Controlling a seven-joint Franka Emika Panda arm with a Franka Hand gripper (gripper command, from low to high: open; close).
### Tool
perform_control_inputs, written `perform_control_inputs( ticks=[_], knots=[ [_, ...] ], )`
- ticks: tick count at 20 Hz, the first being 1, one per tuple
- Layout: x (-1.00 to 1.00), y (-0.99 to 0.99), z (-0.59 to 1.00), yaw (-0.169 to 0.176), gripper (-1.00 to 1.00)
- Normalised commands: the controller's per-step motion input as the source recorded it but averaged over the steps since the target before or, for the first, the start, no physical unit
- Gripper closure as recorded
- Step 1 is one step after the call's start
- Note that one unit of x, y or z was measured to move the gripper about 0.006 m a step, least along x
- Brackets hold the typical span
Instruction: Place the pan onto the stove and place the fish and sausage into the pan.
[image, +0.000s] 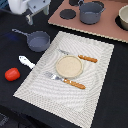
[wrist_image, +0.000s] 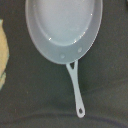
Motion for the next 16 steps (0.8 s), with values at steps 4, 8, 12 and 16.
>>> perform_control_inputs(
  ticks=[4,8,12,16],
  knots=[
    [-0.29,-0.11,-0.63,-0.060,-1.00],
    [-0.37,0.00,-0.65,-0.047,-1.00],
    [-0.48,0.00,-0.68,-0.039,-1.00],
    [-0.48,0.00,-0.66,-0.022,-1.00]
  ],
)
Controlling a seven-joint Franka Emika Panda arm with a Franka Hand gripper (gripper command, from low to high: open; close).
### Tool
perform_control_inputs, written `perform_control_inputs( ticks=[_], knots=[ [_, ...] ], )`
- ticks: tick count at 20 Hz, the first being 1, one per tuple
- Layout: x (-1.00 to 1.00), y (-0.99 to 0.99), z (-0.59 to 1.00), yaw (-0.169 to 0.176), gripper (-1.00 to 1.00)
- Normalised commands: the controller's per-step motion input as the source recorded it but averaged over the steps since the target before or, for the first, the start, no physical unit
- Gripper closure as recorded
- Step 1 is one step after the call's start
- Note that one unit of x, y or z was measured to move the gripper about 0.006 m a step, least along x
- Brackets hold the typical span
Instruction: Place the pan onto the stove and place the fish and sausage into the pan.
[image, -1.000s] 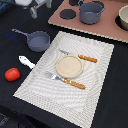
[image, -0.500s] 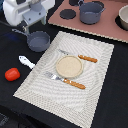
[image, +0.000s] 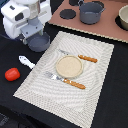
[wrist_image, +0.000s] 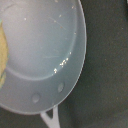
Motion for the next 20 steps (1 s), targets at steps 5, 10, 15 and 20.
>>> perform_control_inputs(
  ticks=[5,10,15,20],
  knots=[
    [-0.39,0.09,-0.34,-0.007,-1.00],
    [-0.23,0.15,-0.18,0.000,-1.00],
    [-0.26,0.06,-0.35,0.000,-1.00],
    [-0.22,0.05,-0.27,0.000,-1.00]
  ],
)
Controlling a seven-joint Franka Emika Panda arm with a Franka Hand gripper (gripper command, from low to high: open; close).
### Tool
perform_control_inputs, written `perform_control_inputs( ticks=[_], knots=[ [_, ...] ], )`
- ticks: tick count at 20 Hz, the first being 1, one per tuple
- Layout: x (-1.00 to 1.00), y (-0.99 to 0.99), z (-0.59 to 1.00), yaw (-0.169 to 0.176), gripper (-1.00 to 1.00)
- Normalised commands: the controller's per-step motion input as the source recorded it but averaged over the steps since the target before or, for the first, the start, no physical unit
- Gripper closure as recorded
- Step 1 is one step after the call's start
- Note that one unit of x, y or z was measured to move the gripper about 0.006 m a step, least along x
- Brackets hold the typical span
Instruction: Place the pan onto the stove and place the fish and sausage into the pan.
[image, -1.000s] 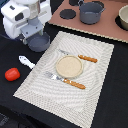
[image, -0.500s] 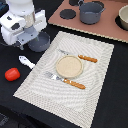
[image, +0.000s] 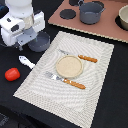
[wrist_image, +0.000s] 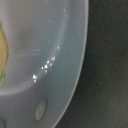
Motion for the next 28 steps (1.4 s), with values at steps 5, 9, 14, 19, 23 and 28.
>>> perform_control_inputs(
  ticks=[5,9,14,19,23,28],
  knots=[
    [-0.12,0.04,-0.09,0.000,1.00],
    [-0.10,0.02,-0.09,0.000,1.00],
    [-0.17,0.00,-0.13,0.000,1.00],
    [-0.17,0.00,-0.10,0.000,1.00],
    [-0.14,0.00,0.00,0.000,1.00],
    [-0.08,0.00,0.16,-0.002,1.00]
  ],
)
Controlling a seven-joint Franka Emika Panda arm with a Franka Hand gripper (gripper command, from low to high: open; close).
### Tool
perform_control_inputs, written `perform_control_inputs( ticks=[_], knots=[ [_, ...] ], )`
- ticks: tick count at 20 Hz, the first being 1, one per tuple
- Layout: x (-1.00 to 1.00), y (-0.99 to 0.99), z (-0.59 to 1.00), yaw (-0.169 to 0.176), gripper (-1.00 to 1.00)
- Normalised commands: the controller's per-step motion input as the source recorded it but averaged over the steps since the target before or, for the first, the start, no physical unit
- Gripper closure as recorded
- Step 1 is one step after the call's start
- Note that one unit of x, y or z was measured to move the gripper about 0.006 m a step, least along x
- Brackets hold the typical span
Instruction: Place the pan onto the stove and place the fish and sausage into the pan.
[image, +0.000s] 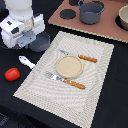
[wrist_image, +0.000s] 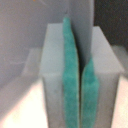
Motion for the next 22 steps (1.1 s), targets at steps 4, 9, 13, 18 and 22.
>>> perform_control_inputs(
  ticks=[4,9,13,18,22],
  knots=[
    [0.01,0.06,0.77,-0.072,1.00],
    [0.16,0.38,1.00,-0.076,1.00],
    [0.12,0.66,0.88,-0.002,1.00],
    [0.15,0.85,0.52,0.000,1.00],
    [0.22,0.90,0.36,0.000,1.00]
  ],
)
